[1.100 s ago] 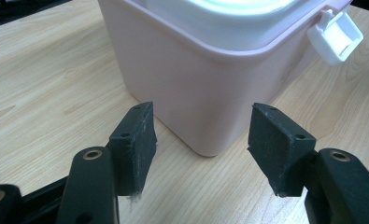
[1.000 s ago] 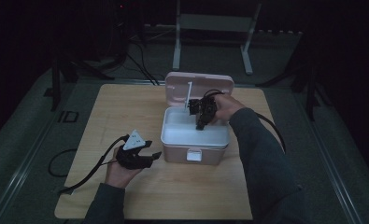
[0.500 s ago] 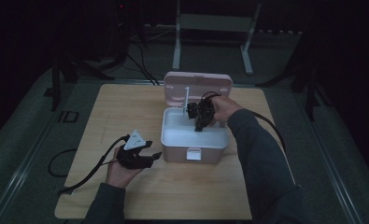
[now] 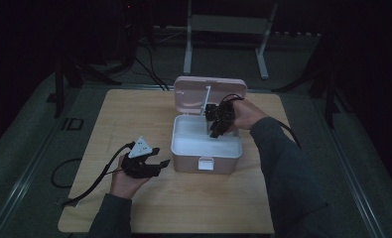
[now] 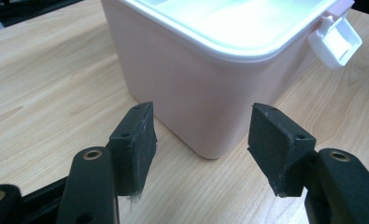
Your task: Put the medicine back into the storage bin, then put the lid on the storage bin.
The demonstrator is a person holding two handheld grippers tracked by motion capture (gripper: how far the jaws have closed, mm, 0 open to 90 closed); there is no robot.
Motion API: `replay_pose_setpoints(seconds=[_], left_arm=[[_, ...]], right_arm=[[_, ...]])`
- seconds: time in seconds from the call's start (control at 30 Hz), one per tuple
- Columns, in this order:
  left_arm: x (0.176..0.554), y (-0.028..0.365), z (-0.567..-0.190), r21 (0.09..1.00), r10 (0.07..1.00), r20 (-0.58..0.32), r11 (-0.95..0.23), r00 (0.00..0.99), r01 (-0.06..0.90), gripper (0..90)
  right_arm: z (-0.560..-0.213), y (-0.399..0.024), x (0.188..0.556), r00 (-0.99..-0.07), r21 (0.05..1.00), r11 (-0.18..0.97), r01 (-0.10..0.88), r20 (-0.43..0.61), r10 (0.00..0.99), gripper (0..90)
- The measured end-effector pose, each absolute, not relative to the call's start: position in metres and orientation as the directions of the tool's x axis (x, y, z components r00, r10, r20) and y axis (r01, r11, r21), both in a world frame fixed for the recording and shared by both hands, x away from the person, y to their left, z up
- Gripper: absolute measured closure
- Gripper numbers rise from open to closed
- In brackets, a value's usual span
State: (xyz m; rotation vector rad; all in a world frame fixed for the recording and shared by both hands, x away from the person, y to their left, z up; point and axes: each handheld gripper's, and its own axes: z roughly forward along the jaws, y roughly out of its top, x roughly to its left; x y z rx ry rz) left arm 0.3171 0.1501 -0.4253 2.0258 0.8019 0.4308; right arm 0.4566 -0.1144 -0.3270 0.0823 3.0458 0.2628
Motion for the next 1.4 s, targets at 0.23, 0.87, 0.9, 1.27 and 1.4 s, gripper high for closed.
replay_pose_setpoints(seconds=[0.23, 0.87, 0.9, 1.27, 1.4], left_arm=[[0.322, 0.158, -0.418, 0.857, 0.685, -0.008, -0.371, 0.728, 0.359, 41.2], [0.361, 0.171, -0.391, 0.869, 0.683, -0.038, -0.338, 0.730, 0.362, 43.8], [0.363, 0.171, -0.390, 0.870, 0.684, -0.040, -0.335, 0.728, 0.362, 43.7], [0.398, 0.170, -0.363, 0.868, 0.681, -0.048, -0.334, 0.731, 0.368, 43.8], [0.410, 0.165, -0.353, 0.869, 0.675, -0.038, -0.342, 0.737, 0.357, 43.8]], right_arm=[[-0.318, -0.152, 0.442, -0.968, 0.226, 0.952, 0.208, -0.094, 0.234, 55.9], [-0.318, -0.228, 0.442, -0.826, 0.426, 0.773, 0.470, -0.096, 0.555, 50.4], [-0.318, -0.229, 0.442, -0.819, 0.439, 0.761, 0.477, -0.091, 0.566, 49.9], [-0.309, -0.240, 0.452, -0.771, 0.521, 0.692, 0.500, -0.096, 0.630, 47.5], [-0.306, -0.243, 0.456, -0.753, 0.561, 0.656, 0.505, -0.086, 0.653, 47.7]])
